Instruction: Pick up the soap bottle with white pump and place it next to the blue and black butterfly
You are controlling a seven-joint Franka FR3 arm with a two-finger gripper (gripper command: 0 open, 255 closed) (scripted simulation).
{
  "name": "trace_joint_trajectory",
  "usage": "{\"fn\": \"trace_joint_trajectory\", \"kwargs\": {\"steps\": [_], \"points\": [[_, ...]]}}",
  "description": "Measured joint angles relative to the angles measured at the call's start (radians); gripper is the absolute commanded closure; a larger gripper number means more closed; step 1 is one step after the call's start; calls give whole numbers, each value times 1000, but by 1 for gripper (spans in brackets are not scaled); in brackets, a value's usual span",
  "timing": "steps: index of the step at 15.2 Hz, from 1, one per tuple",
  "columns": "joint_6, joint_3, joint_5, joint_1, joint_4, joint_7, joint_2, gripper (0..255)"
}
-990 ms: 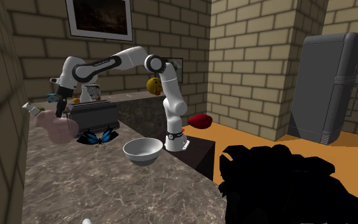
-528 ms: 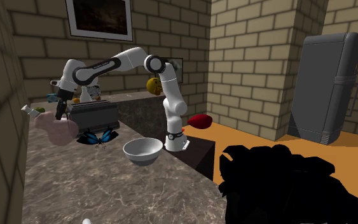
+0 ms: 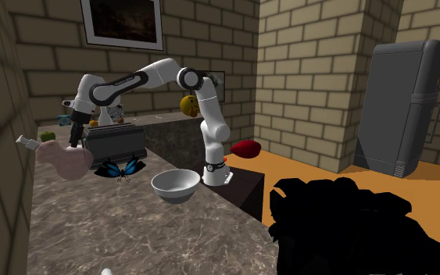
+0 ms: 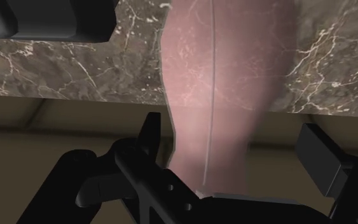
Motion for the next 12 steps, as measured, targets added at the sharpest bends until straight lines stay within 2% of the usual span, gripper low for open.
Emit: {"fn": "trace_joint_trajectory", "kwargs": {"steps": [6, 12], "points": [[-76, -9, -22, 0, 4, 16, -75, 0], [-89, -10, -25, -2, 8, 15, -82, 0]]}}
